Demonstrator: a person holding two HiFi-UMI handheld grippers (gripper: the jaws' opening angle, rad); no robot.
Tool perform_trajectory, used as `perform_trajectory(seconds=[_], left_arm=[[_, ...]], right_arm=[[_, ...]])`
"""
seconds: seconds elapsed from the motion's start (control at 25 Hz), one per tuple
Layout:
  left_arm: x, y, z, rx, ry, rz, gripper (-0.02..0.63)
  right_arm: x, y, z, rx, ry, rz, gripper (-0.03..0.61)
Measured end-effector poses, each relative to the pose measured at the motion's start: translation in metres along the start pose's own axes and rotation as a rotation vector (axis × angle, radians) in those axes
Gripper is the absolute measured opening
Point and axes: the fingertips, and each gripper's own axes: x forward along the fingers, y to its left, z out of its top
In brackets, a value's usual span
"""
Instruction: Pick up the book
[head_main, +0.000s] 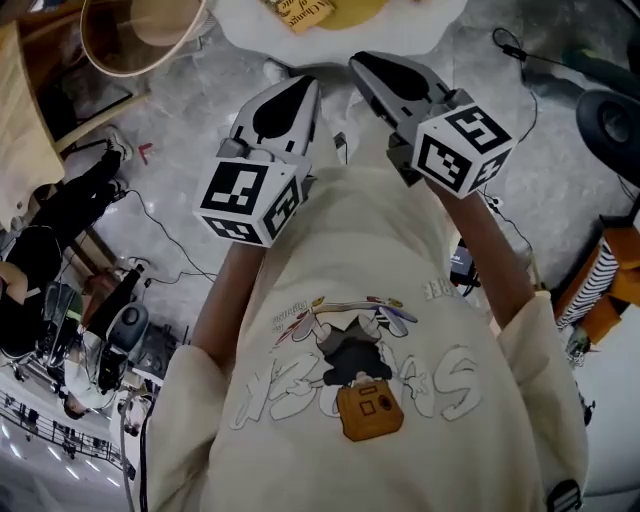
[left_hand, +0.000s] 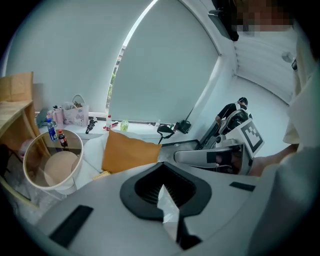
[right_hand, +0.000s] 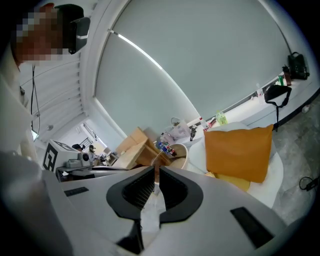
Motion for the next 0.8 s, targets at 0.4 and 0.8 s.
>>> perform_trajectory(seconds=[0.4, 0.8], left_arm=[[0.004, 0.044, 0.020, 0.000, 0.033, -0.061, 0.006], [0.015, 0.114, -0.002, -0.021, 0.067, -0.082, 0.006]], right_arm=[[0.042, 0.009, 0.010, -0.004, 0.063, -0.006, 0.046], [0.110, 0.002, -0.016, 0.020, 0.099, -0.017, 0.046]])
